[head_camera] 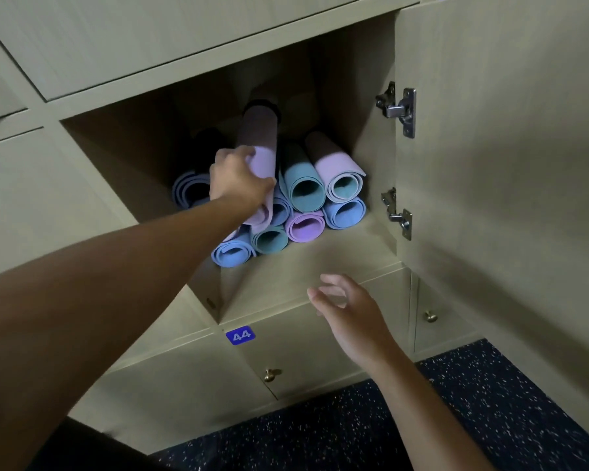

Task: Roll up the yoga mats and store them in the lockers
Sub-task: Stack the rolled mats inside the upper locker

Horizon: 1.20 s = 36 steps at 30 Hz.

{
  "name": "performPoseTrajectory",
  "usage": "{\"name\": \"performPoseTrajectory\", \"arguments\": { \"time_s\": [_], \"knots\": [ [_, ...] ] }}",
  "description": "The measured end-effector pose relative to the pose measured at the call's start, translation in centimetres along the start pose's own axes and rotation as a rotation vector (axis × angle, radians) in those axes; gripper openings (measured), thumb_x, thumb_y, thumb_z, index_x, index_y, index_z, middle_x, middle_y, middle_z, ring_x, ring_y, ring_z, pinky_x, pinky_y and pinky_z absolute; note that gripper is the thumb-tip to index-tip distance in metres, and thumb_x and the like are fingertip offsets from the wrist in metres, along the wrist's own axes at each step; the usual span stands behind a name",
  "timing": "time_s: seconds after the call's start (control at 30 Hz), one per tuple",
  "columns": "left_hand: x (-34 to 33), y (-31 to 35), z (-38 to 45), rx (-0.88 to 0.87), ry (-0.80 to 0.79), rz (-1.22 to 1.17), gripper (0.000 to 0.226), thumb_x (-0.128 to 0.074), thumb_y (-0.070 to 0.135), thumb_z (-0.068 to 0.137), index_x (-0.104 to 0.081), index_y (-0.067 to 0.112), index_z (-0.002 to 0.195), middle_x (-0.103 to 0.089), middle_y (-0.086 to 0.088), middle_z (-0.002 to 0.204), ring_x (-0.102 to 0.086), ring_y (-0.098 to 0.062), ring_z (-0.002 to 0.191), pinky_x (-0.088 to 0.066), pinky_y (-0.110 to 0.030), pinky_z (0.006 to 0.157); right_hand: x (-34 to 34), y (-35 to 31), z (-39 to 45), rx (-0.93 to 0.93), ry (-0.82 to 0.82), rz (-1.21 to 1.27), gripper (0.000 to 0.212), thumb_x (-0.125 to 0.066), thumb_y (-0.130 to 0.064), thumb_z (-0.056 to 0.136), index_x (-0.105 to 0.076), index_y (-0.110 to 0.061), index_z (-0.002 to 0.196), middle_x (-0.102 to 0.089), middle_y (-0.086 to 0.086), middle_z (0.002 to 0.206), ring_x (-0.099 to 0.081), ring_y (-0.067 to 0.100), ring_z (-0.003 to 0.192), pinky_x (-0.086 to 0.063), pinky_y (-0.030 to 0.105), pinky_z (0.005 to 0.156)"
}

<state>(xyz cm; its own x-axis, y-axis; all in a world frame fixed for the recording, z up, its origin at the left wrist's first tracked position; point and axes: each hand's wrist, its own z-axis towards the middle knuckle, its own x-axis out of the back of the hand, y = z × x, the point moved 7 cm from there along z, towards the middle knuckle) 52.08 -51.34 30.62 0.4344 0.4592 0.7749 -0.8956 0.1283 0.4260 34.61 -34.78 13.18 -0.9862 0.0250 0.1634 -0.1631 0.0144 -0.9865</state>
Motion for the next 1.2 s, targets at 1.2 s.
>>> {"name": "performPoseTrajectory", "arguments": {
  "time_s": [1.2],
  "knots": [
    [-7.0,-0.4,5.1,-0.438,-0.175,0.438,0.061,-0.091,0.03,0.072,-0.068,0.016,0.126,-0.06,-0.011,0.135,-0.053,-0.041,0.121,-0.046,-0.048,0.093,-0.3,0.8,0.4,-0.017,-0.115,-0.089,0.041,-0.059,-0.048,0.098,-0.054,-0.035,0.137,-0.061,-0.029,0.101,-0.052,-0.026,0.092,-0.04,0.001,0.072]
  ]
}}
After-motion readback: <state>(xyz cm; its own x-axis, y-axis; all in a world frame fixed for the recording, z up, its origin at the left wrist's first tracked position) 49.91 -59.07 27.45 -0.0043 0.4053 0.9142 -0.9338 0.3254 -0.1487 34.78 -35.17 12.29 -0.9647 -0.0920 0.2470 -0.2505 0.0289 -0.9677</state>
